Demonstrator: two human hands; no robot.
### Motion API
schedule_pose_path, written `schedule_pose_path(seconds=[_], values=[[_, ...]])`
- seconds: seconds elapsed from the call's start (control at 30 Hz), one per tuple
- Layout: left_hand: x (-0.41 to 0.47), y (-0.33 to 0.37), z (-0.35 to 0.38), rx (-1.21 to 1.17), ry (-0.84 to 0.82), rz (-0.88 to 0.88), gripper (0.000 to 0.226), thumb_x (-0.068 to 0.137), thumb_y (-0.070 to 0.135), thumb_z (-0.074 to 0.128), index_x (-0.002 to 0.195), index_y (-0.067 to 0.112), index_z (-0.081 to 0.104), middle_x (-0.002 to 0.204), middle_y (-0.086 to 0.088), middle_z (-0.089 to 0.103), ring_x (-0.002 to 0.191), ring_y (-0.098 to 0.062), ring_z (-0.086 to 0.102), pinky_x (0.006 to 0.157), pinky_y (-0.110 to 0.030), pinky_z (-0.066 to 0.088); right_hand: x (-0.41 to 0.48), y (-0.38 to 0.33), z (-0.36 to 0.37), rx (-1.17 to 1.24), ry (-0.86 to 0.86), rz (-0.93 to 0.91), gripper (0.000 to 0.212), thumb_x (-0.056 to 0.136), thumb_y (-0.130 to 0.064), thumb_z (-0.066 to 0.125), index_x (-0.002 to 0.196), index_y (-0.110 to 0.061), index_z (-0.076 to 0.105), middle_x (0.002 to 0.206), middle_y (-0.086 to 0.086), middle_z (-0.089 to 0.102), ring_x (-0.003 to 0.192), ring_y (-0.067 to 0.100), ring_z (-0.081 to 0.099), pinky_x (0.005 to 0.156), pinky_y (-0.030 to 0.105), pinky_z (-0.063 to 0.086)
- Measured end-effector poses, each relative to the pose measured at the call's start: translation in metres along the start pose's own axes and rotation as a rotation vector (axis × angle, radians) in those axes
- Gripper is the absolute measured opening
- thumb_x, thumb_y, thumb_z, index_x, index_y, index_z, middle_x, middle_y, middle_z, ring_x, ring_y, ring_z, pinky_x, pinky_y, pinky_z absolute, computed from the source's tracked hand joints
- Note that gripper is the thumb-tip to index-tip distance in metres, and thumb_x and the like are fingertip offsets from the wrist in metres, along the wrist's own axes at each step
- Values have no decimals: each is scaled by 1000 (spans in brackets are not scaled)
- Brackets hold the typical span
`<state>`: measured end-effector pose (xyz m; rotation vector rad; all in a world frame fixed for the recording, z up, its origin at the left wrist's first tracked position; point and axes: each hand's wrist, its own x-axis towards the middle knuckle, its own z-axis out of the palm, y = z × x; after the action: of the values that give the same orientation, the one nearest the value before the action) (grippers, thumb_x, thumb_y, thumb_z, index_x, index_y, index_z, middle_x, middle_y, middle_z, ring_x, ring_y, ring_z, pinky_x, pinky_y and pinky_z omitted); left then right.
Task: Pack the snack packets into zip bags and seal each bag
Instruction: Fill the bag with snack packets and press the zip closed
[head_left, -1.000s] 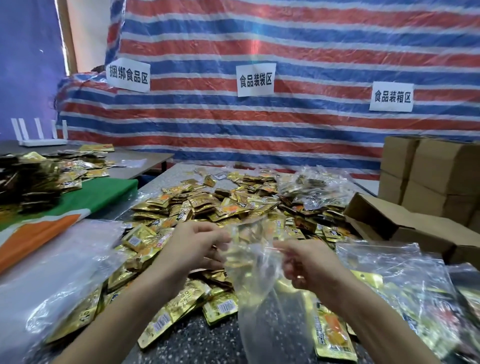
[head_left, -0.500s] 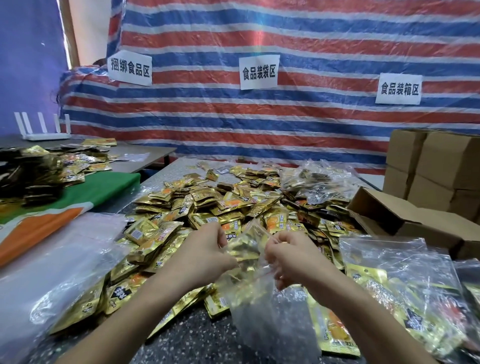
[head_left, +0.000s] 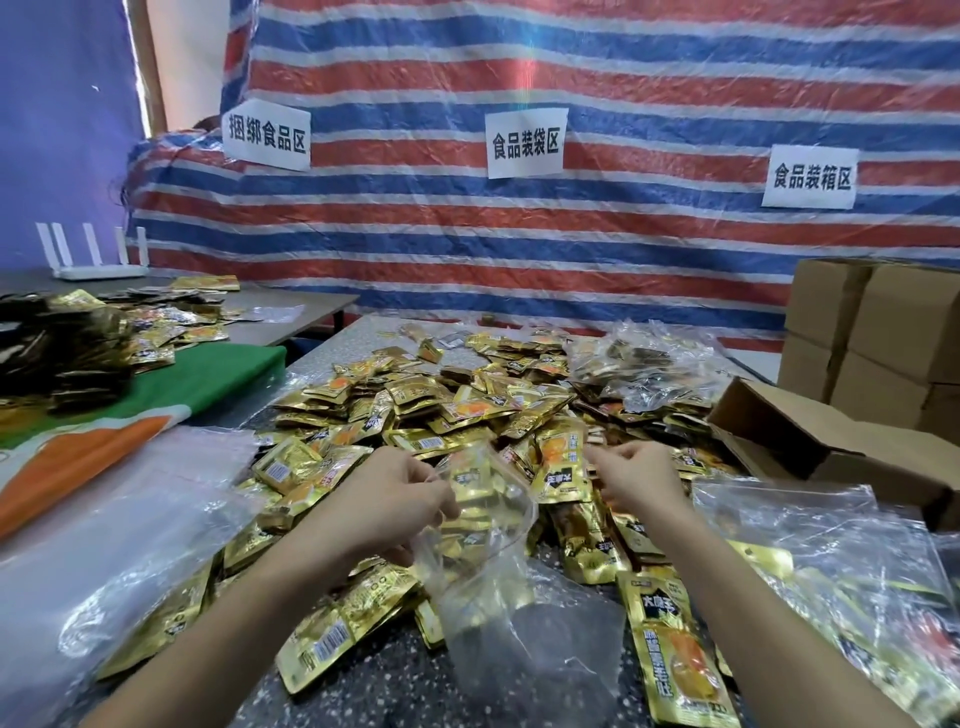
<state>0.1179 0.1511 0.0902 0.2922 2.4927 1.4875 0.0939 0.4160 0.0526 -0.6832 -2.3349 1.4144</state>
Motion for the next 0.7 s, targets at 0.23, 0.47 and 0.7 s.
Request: schedule_pose_path(seconds=[0.23, 0.47, 0.7], values=[[6, 6, -6, -84, -28, -77, 20, 89, 4, 58, 92, -10, 71, 79, -12, 58, 54, -26, 67, 40, -25, 48, 15, 17, 32, -487, -23, 13, 55, 85, -60, 68, 69, -15, 41, 58, -3, 45, 48, 13, 38, 46, 24, 27], [15, 5, -9, -113, 97, -11, 13, 94, -1, 55, 90, -2, 67, 72, -14, 70, 61, -25, 68, 62, -39, 58, 14, 16, 40, -305, 47, -100, 29, 91, -33, 62, 74, -18, 44, 70, 0, 61, 56, 17, 52, 54, 27, 36], [18, 8, -1, -162, 156, 23, 13, 88, -3, 60, 78, -8, 68, 69, -14, 68, 44, -17, 63, 44, -29, 54, 2, -10, 18, 28, 140, -201, 13, 94, -25, 58, 97, -18, 47, 101, 5, 62, 57, 10, 62, 43, 24, 48]])
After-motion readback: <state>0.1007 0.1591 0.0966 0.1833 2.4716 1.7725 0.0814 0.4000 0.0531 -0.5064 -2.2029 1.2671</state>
